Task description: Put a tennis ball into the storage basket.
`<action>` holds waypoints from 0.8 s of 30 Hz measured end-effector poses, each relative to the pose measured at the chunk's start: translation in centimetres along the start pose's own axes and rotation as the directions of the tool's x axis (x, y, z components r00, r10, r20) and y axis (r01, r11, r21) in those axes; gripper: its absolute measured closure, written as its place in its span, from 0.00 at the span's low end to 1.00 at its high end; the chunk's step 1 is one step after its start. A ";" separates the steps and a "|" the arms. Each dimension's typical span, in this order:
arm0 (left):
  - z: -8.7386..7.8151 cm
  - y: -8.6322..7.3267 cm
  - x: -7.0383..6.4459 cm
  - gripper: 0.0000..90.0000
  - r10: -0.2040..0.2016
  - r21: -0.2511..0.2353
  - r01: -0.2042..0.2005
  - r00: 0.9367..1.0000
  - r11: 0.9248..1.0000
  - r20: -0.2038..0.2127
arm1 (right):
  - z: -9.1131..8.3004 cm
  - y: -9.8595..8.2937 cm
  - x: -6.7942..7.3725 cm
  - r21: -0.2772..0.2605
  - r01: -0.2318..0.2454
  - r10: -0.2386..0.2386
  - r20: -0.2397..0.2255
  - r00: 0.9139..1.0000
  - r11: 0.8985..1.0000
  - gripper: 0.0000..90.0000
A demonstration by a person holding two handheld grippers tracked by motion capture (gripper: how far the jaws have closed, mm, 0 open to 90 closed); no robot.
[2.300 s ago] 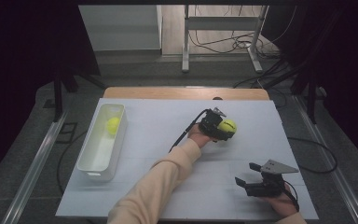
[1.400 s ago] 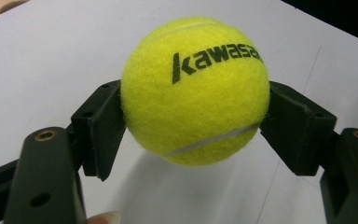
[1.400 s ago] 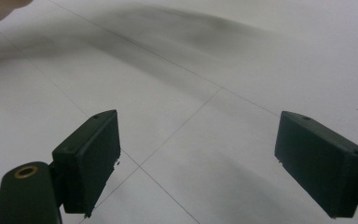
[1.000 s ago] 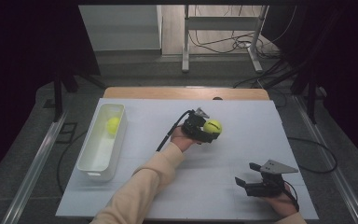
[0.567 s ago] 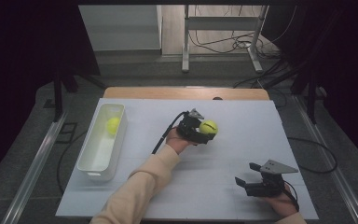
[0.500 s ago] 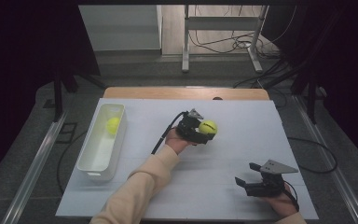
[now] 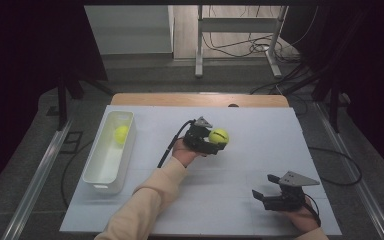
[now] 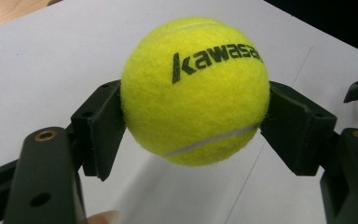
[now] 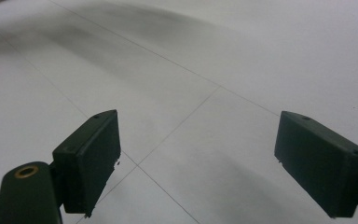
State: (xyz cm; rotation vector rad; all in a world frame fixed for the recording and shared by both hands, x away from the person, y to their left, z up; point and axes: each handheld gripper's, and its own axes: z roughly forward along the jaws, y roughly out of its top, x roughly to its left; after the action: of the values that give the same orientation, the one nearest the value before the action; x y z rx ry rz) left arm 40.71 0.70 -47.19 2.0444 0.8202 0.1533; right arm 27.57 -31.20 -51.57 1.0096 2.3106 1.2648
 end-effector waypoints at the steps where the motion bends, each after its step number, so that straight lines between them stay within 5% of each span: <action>1: -0.2 -0.1 0.0 0.29 -0.005 -0.004 0.005 1.000 1.000 -0.001 | 0.0 0.0 0.0 0.000 -0.001 0.001 0.000 1.000 1.000 0.16; 24: -2.4 -0.8 0.3 0.29 -0.004 -0.023 0.004 1.000 1.000 -0.018 | 0.0 0.0 0.1 0.003 -0.001 0.001 0.005 1.000 1.000 0.16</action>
State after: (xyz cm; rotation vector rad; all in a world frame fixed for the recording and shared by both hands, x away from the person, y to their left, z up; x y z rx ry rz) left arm 39.64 2.90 -46.43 2.0223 0.8298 0.1785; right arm 27.53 -31.15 -51.61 1.0134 2.3094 1.2576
